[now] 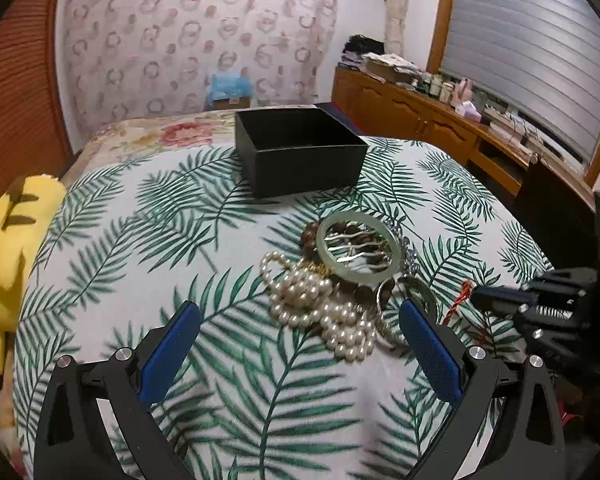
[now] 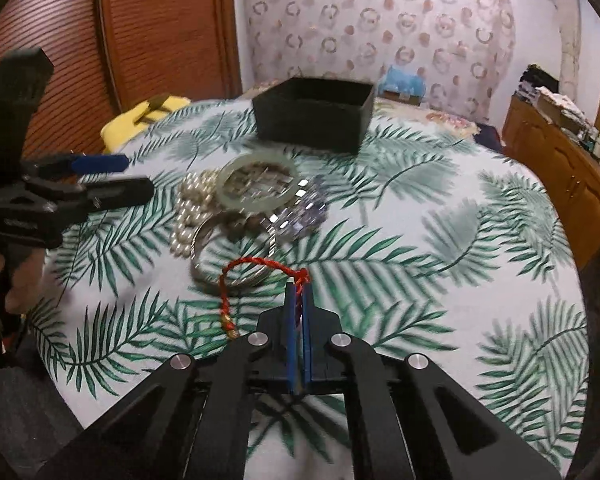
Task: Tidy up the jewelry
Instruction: 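Grasp the red bead bracelet with the right gripper, then grasp the jade bangle with the left gripper while the right gripper holds the red bracelet, then lower the jade bangle and red bracelet into the black box and open both grippers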
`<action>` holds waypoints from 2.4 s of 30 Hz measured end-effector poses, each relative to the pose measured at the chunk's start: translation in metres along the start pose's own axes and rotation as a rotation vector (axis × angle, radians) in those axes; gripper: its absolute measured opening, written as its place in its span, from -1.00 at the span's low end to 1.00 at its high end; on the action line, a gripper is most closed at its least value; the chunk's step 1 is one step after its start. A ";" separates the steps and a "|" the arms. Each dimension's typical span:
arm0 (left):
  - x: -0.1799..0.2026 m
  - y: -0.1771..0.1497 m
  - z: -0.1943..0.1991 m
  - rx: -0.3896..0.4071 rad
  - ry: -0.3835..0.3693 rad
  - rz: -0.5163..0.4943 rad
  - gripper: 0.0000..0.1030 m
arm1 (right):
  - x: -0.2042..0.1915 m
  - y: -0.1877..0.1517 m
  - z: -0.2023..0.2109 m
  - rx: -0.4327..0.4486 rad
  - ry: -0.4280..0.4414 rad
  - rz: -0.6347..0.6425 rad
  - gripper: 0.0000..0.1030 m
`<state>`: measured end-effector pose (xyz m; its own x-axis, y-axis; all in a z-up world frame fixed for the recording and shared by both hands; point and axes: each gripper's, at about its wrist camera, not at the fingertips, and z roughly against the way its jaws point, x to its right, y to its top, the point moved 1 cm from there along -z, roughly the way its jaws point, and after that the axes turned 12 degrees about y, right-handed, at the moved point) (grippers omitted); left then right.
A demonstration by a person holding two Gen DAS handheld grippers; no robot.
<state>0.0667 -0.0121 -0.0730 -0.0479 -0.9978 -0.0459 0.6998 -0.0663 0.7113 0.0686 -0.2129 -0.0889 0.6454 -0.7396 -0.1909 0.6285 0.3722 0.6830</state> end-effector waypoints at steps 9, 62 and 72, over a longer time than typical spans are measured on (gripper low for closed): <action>0.033 0.021 -0.023 -0.038 -0.057 -0.076 0.83 | 0.020 0.012 0.016 0.057 -0.051 -0.007 -0.93; 0.034 0.133 -0.080 0.022 -0.058 -0.091 0.32 | 0.082 0.123 -0.004 0.141 -0.034 0.034 -0.93; 0.028 0.153 -0.111 0.015 -0.043 -0.068 0.32 | 0.092 0.157 -0.026 0.138 -0.019 0.074 -0.93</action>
<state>0.2519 -0.0502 -0.0435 -0.1259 -0.9899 -0.0649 0.6829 -0.1339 0.7181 0.2377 -0.2079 -0.0178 0.6783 -0.7242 -0.1243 0.5136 0.3464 0.7850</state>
